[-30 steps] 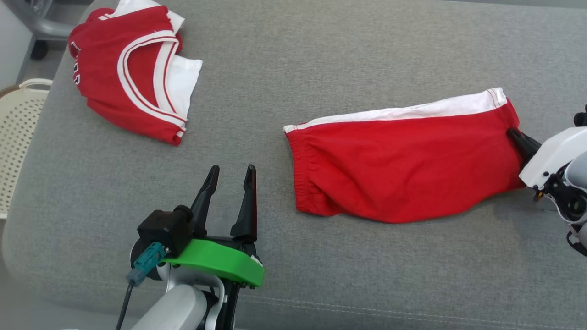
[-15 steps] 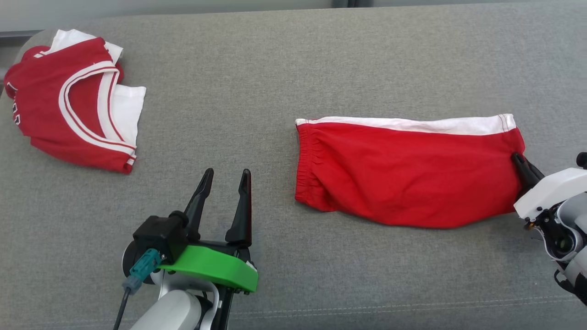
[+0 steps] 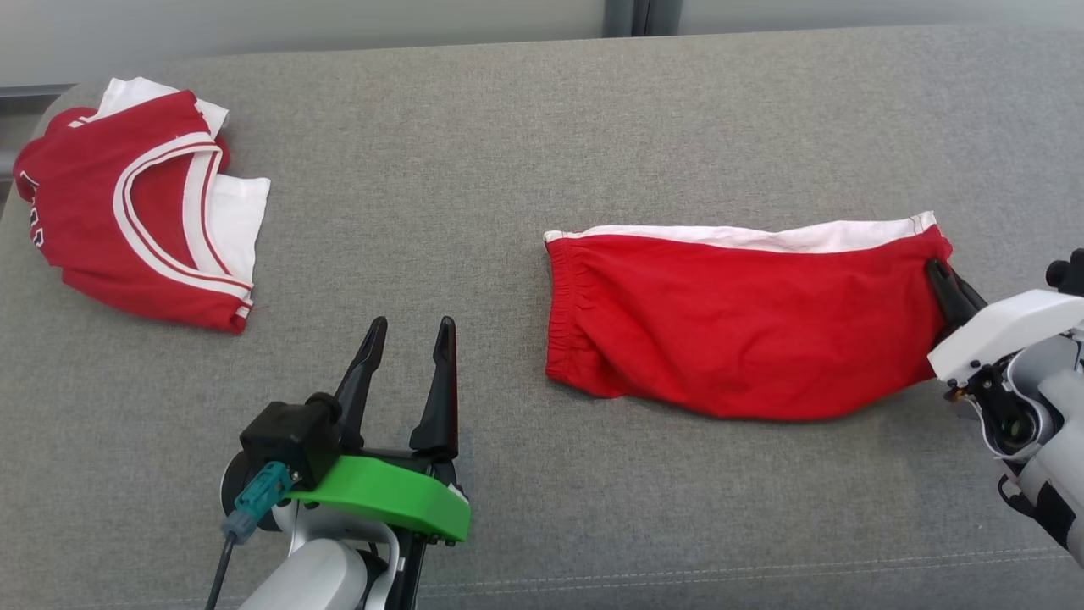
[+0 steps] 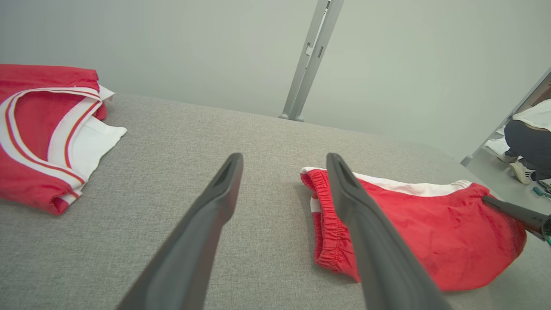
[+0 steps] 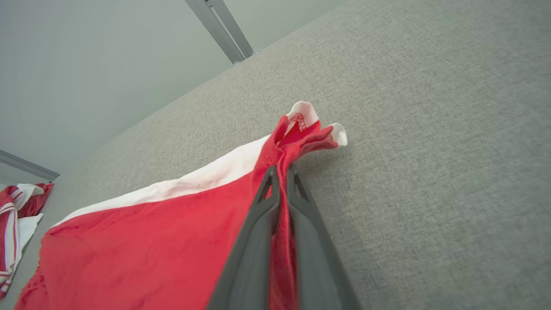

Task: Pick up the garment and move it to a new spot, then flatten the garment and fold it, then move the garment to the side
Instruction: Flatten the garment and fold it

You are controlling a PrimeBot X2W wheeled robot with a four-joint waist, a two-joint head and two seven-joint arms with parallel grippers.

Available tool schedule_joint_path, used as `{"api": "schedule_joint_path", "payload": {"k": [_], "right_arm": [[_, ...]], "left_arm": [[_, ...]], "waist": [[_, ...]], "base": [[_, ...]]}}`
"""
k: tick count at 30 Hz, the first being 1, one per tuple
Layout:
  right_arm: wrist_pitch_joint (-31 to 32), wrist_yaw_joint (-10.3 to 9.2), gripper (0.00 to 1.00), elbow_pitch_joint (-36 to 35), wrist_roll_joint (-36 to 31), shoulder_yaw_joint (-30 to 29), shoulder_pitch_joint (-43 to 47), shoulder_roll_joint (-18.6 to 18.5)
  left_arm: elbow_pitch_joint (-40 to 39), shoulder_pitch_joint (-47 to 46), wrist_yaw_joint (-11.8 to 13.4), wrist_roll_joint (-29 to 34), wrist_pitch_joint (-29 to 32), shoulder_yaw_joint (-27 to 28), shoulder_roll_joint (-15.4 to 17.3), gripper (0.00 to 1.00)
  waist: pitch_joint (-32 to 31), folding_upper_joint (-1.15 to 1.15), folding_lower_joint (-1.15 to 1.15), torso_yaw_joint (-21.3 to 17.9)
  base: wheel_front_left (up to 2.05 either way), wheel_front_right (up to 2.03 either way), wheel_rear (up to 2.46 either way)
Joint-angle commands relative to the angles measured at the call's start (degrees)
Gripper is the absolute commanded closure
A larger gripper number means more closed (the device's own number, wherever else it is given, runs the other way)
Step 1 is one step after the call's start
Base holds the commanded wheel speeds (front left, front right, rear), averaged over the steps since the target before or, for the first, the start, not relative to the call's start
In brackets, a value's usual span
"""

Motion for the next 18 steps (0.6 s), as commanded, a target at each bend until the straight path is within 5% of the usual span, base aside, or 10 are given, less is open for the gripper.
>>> {"api": "schedule_joint_path", "payload": {"k": [1, 8, 18], "right_arm": [[0.6, -0.08, 1.00, 0.0, -0.5, 0.2, -1.2, 0.1], [4.2, -0.07, 1.00, 1.1, -4.1, 2.5, -7.4, 1.6], [10.0, -0.06, 1.00, 2.7, -10.6, 6.7, -13.7, 8.9]], "left_arm": [[0.1, 0.8, 0.2, -0.4, 0.0, 0.2, 0.2, 0.00], [0.2, 1.1, -0.3, -0.8, -0.3, 0.2, -1.0, 0.00], [0.9, 2.1, -1.0, -1.5, -0.6, 1.1, -2.8, 0.00]], "waist": [[-0.3, 0.00, 0.00, 0.0], [-1.9, 0.00, 0.00, 0.4], [-4.6, 0.00, 0.00, 2.4]], "base": [[0.00, 0.00, 0.00], [0.00, 0.00, 0.00], [0.00, 0.00, 0.00]]}}
